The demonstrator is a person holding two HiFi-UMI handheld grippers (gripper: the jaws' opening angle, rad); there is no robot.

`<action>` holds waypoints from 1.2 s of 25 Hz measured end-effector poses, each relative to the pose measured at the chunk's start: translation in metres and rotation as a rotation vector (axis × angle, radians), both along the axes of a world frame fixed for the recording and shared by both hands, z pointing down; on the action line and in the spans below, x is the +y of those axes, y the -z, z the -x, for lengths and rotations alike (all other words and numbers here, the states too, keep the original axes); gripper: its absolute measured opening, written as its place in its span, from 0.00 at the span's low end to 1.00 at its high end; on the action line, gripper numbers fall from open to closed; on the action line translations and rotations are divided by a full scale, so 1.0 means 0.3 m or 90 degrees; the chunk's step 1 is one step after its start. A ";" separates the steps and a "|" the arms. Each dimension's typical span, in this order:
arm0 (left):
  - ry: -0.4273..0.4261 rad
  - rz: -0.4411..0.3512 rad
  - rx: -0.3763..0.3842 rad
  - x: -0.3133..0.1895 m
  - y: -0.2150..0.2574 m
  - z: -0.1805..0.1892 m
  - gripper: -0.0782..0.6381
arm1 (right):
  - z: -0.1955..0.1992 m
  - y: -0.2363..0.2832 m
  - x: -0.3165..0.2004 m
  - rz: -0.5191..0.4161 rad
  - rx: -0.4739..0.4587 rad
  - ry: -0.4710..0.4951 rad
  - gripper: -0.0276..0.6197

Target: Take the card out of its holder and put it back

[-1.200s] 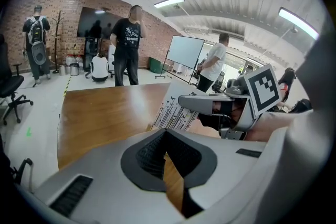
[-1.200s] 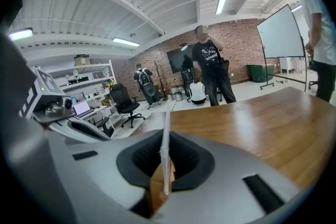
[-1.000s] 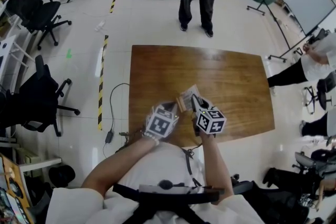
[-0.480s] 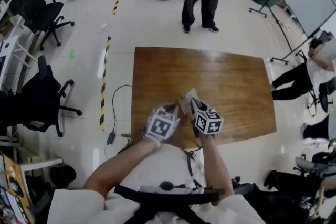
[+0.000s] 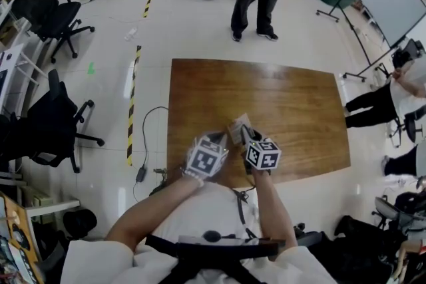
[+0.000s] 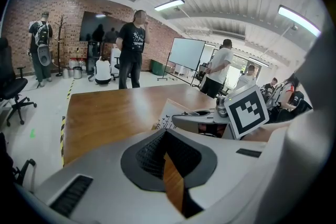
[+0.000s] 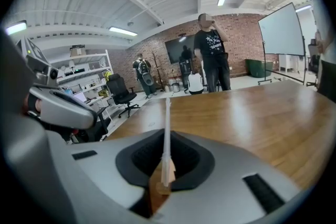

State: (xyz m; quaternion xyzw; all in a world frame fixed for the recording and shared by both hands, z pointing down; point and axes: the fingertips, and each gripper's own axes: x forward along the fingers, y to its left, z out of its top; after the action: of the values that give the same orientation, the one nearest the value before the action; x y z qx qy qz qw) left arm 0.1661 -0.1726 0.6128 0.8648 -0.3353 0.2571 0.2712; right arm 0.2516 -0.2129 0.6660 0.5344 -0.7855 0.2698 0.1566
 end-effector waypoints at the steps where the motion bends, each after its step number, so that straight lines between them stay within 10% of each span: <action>1: 0.000 0.000 0.000 0.002 -0.001 0.002 0.10 | -0.002 0.001 0.002 -0.002 0.003 -0.003 0.10; 13: -0.031 0.001 0.015 0.044 0.009 0.039 0.10 | -0.113 0.261 0.050 -0.095 -0.037 -0.127 0.26; 18: -0.053 -0.018 0.029 0.041 0.062 0.099 0.10 | -0.081 0.422 0.128 -0.142 -0.047 -0.185 0.05; 30: -0.162 0.030 0.085 0.109 0.069 0.218 0.10 | 0.226 0.372 0.354 -0.067 -0.051 -0.312 0.04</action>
State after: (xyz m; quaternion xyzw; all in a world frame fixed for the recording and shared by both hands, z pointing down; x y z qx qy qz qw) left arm 0.1007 -0.1400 0.5921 0.9089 -0.1978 0.2395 0.2783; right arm 0.1836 -0.1067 0.5545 0.7053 -0.6512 0.2790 0.0274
